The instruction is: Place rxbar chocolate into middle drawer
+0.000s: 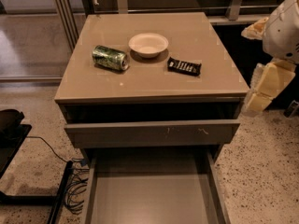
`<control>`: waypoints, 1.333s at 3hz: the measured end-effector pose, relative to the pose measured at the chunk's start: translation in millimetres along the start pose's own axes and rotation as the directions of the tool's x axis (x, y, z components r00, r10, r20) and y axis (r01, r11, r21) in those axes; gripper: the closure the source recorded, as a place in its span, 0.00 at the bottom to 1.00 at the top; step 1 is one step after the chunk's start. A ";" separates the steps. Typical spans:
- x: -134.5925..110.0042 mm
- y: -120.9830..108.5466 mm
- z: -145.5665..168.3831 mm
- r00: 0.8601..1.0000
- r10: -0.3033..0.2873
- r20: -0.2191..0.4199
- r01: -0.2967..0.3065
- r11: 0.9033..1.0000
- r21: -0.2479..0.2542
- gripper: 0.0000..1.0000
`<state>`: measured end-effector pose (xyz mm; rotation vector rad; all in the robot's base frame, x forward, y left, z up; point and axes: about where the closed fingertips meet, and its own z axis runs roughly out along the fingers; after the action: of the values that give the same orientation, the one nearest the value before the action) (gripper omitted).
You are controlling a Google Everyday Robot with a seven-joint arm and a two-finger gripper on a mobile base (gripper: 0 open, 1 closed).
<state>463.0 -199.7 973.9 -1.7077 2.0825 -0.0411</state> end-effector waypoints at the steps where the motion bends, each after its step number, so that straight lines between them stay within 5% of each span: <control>1: -17.3 -28.3 13.9 0.998 -0.013 0.068 0.010 0.999 0.046 0.00; 2: -28.9 -65.4 31.5 0.988 0.002 0.151 -0.014 0.997 0.079 0.00; 4: -32.9 -74.6 42.3 0.991 -0.008 0.130 -0.004 0.996 0.092 0.00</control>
Offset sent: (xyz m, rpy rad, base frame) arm 0.1230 0.0237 0.0007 0.2247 -0.1602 0.0034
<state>551.5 -175.7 968.4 -1.6137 1.9530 -0.0254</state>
